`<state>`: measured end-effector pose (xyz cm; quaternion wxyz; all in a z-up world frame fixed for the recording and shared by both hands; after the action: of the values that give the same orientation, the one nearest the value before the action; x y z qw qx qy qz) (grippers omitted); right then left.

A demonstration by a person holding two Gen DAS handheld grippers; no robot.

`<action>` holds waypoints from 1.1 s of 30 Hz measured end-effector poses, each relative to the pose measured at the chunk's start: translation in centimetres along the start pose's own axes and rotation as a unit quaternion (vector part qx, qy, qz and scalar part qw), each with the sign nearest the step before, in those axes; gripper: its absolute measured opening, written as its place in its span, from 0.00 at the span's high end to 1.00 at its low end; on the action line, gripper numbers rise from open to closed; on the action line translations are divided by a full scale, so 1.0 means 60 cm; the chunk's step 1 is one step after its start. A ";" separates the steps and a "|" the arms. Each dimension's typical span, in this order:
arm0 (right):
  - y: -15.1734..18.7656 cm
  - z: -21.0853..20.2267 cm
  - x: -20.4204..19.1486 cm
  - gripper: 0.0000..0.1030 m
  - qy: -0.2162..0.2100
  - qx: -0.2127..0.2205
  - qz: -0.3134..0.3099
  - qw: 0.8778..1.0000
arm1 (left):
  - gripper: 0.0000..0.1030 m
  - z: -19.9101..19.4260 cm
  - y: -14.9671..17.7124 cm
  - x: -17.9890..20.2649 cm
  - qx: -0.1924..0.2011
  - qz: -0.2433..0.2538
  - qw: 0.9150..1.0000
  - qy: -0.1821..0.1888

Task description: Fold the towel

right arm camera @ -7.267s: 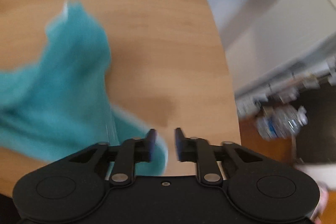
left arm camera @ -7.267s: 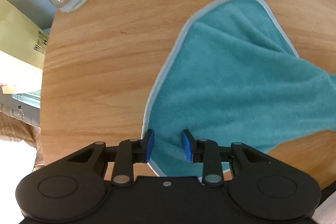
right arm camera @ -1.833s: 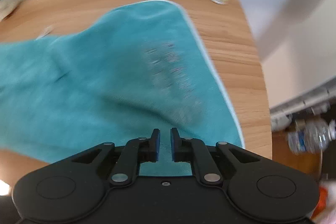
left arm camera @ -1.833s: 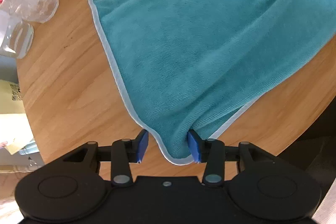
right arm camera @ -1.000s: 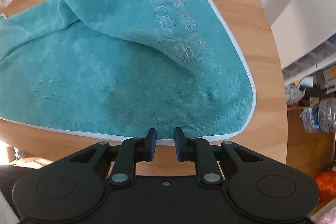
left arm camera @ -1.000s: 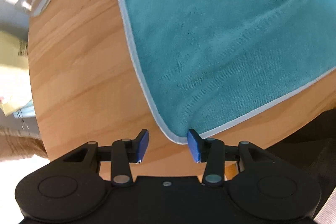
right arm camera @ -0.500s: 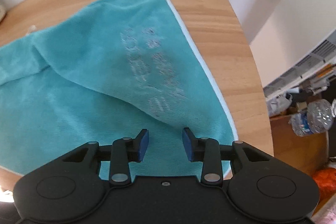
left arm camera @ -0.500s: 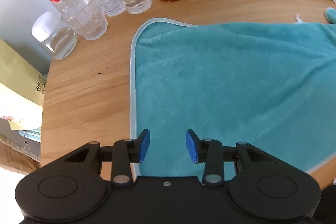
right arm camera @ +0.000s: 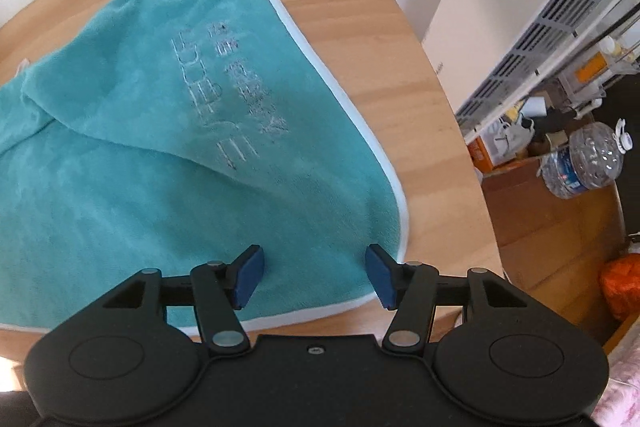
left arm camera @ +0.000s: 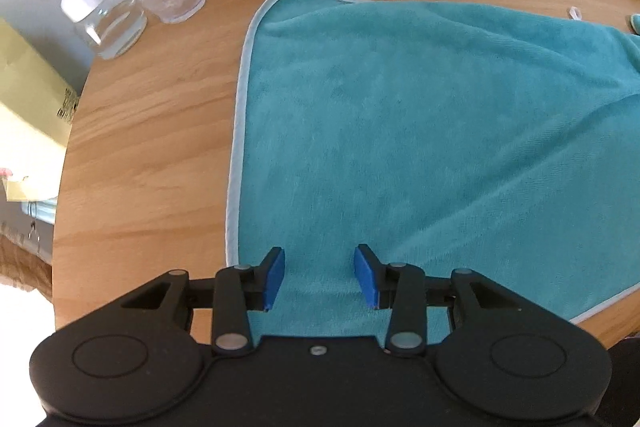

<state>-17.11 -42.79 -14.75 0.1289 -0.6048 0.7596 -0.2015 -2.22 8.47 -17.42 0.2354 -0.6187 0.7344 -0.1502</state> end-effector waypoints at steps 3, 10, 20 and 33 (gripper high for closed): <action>0.002 -0.007 -0.006 0.42 0.009 -0.006 -0.025 1.000 | 0.58 -0.003 0.001 -0.002 -0.009 -0.004 1.000 -0.005; -0.067 -0.042 -0.021 0.49 -0.017 0.059 -0.058 0.996 | 0.61 -0.019 -0.049 -0.029 0.017 -0.045 0.999 -0.011; -0.211 0.030 -0.103 0.47 -0.057 0.131 -0.093 0.985 | 0.48 0.052 -0.208 -0.036 0.092 -0.038 0.994 -0.034; -0.280 0.131 -0.153 0.43 -0.110 0.114 -0.127 0.979 | 0.44 0.159 -0.268 -0.041 0.058 -0.023 0.998 -0.028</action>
<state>3.07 -38.20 -14.37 0.2532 -0.6960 0.6301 -0.2333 16.62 8.51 -16.86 0.2877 -0.6246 0.7033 -0.1802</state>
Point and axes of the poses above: each gripper's, at about its wrist camera, not at the fingertips, and z roughly the way its jaws point, x to its right, y to its underside, the point moved 1 cm from there along z, roughly the way its jaws point, and after that the axes turned 15 degrees about x, right-handed, at the moved point
